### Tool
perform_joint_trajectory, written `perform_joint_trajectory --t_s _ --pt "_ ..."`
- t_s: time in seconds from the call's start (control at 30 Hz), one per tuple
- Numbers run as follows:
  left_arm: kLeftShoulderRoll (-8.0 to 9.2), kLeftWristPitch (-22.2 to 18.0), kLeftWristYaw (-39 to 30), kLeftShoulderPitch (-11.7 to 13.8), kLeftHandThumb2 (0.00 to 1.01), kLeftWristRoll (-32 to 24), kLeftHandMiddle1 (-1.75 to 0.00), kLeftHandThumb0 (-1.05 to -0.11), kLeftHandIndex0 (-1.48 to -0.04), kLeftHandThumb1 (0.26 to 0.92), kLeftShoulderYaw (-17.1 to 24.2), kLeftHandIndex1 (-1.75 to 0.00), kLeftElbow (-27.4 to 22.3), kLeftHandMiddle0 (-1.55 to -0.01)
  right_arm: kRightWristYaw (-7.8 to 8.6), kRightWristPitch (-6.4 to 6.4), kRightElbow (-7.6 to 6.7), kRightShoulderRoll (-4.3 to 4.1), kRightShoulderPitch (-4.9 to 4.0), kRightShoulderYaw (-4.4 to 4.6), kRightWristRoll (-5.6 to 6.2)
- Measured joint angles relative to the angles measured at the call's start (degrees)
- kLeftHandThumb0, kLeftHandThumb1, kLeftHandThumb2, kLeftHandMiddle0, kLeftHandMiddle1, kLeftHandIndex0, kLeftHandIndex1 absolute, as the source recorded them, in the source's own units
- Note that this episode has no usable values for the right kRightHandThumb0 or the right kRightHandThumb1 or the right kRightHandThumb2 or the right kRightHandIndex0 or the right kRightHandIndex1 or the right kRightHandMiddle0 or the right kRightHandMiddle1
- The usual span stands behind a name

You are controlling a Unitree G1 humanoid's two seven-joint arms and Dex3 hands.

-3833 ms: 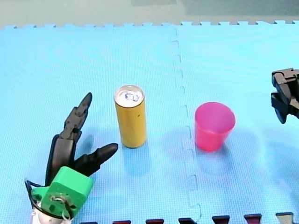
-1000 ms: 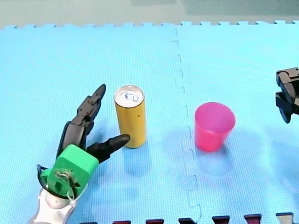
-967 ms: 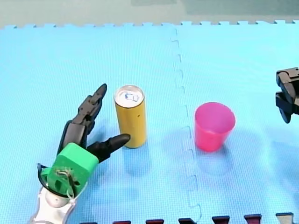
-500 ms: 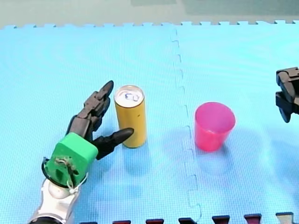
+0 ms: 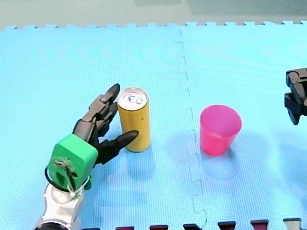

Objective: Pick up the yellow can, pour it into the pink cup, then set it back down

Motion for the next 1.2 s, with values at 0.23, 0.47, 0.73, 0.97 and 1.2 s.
perform_joint_trajectory --t_s 0.23,0.47,0.73,0.97,1.2 --pt "0.13 1.3 0.6 -0.8 0.00 1.4 -0.01 -1.039 -0.27 0.779 -1.0 0.00 0.1 -0.31 0.73 -0.02 -0.04 0.08 0.04 -0.21 0.51" --pt "0.17 2.8 1.0 -1.1 0.00 2.3 -0.01 -1.006 -0.28 0.753 -1.9 0.00 0.2 -0.32 0.43 -0.19 -0.10 0.04 0.19 0.29 0.12" --pt "0.34 4.1 2.1 -1.5 0.00 3.8 0.00 -0.989 -0.28 0.741 -3.3 0.00 0.2 -0.32 -0.28 -0.19 -0.14 -0.07 0.32 0.90 -0.32" --pt "0.13 5.2 2.5 -2.0 0.00 4.3 0.00 -0.967 -0.27 0.727 -4.1 0.00 0.2 -0.31 -0.60 -0.20 -0.19 -0.21 0.33 1.49 -0.96" --pt "-0.59 7.3 4.6 -3.3 0.00 5.6 0.00 -0.967 -0.26 0.727 -5.0 0.00 0.7 -0.30 -0.69 -0.22 -0.26 -0.46 0.34 2.22 -1.52"
